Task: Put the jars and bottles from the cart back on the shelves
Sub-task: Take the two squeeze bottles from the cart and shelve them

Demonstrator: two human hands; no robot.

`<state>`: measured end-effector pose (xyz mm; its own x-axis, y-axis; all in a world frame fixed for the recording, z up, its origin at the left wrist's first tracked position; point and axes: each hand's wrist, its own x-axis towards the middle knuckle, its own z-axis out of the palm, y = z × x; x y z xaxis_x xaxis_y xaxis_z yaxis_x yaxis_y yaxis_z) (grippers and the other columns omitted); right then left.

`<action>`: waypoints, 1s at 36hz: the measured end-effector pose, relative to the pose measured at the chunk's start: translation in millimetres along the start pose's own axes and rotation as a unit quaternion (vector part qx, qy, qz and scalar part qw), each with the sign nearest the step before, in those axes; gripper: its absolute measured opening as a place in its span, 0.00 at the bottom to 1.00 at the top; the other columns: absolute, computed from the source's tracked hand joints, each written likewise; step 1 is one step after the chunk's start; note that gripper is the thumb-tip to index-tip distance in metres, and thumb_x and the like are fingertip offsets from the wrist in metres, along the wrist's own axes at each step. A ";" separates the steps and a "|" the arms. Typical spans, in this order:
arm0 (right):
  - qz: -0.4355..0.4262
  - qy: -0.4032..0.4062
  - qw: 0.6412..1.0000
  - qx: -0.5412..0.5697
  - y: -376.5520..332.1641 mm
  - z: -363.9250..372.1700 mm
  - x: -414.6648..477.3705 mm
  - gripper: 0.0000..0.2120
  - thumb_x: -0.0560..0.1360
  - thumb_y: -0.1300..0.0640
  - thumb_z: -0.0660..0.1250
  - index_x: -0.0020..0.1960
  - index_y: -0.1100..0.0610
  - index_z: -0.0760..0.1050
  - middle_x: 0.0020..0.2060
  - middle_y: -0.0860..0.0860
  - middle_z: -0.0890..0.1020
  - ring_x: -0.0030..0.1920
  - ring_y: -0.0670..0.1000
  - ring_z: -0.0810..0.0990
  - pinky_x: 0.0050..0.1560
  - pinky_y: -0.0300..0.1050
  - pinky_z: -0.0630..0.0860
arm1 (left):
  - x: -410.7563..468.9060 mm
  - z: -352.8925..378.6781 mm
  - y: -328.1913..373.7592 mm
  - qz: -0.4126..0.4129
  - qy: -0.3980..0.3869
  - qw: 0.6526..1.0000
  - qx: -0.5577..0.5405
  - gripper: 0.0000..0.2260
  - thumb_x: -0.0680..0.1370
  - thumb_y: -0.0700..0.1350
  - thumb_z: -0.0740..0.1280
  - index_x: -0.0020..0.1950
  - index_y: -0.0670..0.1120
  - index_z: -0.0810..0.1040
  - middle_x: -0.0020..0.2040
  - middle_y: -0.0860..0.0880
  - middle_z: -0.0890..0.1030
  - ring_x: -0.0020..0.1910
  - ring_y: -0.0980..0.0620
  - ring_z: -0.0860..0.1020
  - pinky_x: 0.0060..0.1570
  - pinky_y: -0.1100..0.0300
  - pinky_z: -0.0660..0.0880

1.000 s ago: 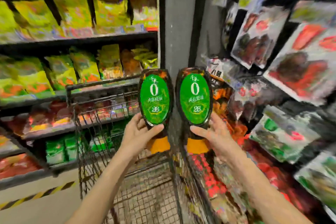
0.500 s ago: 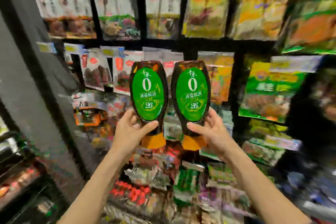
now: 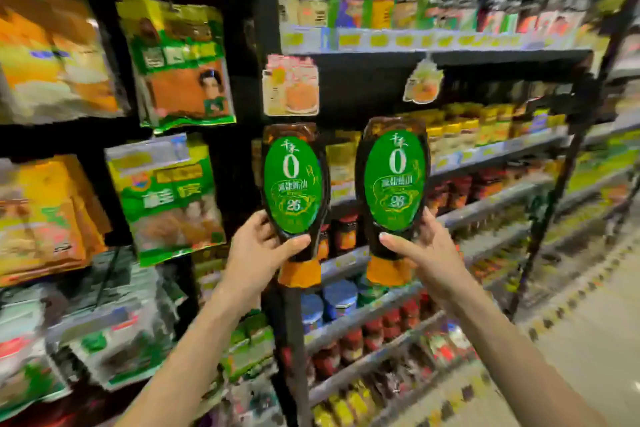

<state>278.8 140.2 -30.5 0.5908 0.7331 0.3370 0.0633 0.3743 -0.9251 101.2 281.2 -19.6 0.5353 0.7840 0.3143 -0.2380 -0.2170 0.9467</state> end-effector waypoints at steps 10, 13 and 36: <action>-0.046 0.172 0.981 -0.081 -48.1 -226.4 0.6 0.28 0.56 0.64 0.79 0.53 0.51 0.75 0.44 0.43 0.85 0.47 0.42 0.82 0.46 0.34 0.77 | 64.4 244.6 -40.4 -0.008 -0.148 0.987 -0.065 0.17 0.69 0.30 0.70 0.55 0.43 0.73 0.46 0.53 0.80 0.41 0.62 0.81 0.39 0.72 0.76; -0.048 0.218 0.971 -0.086 -61.7 -275.9 -3.4 0.35 0.50 0.51 0.83 0.55 0.52 0.76 0.48 0.46 0.85 0.51 0.46 0.82 0.51 0.39 0.78 | 77.7 310.0 -50.3 -0.010 -0.196 0.977 -0.086 0.17 0.68 0.29 0.71 0.52 0.44 0.75 0.44 0.54 0.82 0.40 0.62 0.82 0.42 0.70 0.78; -0.086 0.418 0.886 -0.183 -64.8 -568.2 116.1 0.24 0.66 0.69 0.72 0.55 0.49 0.72 0.51 0.47 0.80 0.47 0.37 0.81 0.42 0.29 0.76 | 243.7 699.7 -130.0 0.009 -0.444 0.887 -0.131 0.21 0.66 0.33 0.74 0.55 0.48 0.75 0.50 0.52 0.82 0.46 0.63 0.82 0.43 0.72 0.76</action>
<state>800.3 -121.7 -30.7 0.9262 -0.0507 0.3735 0.3769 0.1178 -0.9187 829.7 93.5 -16.9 0.9288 -0.0099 0.3705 -0.3705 0.0079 0.9288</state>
